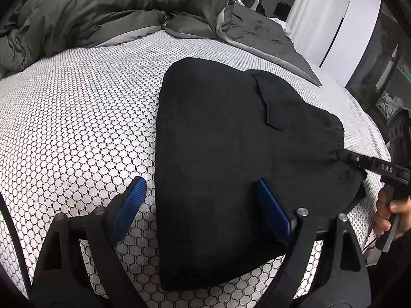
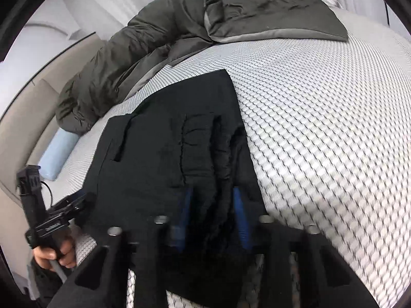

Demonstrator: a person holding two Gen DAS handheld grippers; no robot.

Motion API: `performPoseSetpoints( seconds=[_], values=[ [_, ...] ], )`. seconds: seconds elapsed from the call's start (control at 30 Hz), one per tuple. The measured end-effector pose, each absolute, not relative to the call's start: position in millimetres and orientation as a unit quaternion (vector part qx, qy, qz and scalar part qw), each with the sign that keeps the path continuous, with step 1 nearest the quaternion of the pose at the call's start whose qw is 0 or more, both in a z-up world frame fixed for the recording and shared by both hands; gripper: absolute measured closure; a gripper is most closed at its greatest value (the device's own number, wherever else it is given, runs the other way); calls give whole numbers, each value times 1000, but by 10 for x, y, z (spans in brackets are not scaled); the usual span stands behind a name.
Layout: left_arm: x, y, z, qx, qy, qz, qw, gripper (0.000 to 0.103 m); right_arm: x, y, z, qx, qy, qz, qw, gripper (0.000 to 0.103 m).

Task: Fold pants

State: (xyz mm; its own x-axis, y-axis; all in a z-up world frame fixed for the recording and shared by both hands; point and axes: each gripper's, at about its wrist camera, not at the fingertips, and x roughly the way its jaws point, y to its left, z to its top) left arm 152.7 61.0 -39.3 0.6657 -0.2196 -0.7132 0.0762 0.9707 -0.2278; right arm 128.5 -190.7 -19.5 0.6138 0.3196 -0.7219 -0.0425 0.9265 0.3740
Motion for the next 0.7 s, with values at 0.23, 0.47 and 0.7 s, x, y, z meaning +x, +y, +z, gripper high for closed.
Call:
performPoseSetpoints(
  seconds=[0.23,0.47,0.7],
  values=[
    [1431,689,-275,-104,382,-81,915,17,1076,-1852,195,122,374,92,915,95],
    [1346,698,-149,-106,357,-77,925,17,973,-1905,26,109,383,39,916,84],
    [1253,191,-105,-25,337,-166,926,17,921,-1435,137,35,356,130,925,84]
  ],
)
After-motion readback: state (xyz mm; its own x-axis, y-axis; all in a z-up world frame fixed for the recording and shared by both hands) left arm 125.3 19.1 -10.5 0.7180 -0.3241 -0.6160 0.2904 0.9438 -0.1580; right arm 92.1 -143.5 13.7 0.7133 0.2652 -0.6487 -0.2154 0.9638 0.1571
